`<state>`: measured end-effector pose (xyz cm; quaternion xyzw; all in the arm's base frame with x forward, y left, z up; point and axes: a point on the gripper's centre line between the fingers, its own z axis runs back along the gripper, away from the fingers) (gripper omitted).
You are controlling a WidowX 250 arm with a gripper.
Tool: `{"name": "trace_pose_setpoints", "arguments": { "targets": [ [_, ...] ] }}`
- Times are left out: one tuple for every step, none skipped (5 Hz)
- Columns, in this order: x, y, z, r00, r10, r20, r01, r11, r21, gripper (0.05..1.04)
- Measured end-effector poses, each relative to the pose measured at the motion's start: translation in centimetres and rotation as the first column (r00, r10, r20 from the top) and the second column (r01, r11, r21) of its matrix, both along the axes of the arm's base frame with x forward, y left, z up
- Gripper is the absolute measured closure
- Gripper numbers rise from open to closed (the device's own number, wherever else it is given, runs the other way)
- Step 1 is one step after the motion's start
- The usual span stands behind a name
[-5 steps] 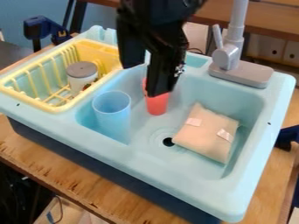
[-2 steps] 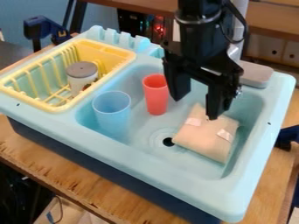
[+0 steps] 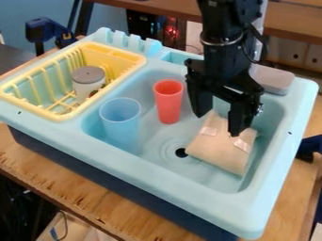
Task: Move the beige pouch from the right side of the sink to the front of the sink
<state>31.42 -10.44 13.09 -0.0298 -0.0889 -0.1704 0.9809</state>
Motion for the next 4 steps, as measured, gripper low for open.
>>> {"name": "trace_pose_setpoints", "arguments": {
  "targets": [
    [0.5,0.1,0.0,1.0,0.005,0.03,-0.005,1.0,0.002,0.079],
    [0.6,0.2,-1.1,0.998,0.031,0.048,-0.03,1.0,-0.007,0.079],
    [0.9,0.4,-1.7,0.992,0.1,0.079,-0.099,0.995,-0.015,0.079],
    [0.9,0.7,-2.3,0.983,0.163,0.089,-0.163,0.987,-0.014,0.079]
  ]
}}
